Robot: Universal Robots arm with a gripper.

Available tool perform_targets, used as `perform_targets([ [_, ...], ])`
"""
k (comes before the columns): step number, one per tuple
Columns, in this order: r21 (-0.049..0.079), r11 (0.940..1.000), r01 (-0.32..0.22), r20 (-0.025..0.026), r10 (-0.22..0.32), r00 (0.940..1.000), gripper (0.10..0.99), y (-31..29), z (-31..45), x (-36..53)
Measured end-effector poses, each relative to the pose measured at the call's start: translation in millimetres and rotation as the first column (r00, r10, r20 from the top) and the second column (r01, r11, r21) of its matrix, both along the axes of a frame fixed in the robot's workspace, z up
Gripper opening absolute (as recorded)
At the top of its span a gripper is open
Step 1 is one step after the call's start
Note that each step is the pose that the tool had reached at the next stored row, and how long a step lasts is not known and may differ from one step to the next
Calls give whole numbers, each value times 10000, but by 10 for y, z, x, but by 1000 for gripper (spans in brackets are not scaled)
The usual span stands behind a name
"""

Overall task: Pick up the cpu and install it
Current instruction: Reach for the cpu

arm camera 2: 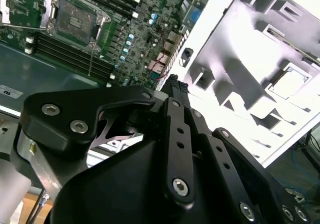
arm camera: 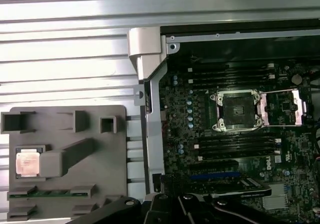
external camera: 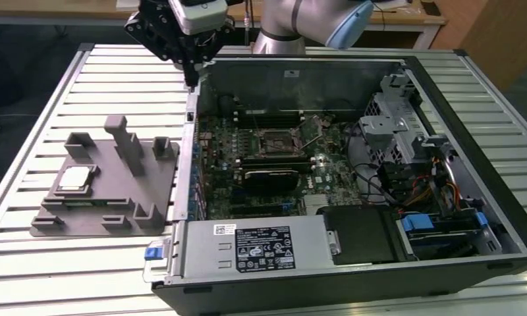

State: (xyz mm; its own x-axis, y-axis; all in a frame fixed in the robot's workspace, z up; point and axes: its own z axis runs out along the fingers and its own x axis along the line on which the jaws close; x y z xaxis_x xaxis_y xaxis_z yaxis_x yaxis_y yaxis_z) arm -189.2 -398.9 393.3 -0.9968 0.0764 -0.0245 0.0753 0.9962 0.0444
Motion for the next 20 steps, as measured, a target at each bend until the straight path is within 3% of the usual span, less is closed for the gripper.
perform_targets([
  [20,0,10000,7,0,-7,10000,106,0,-2,-285],
])
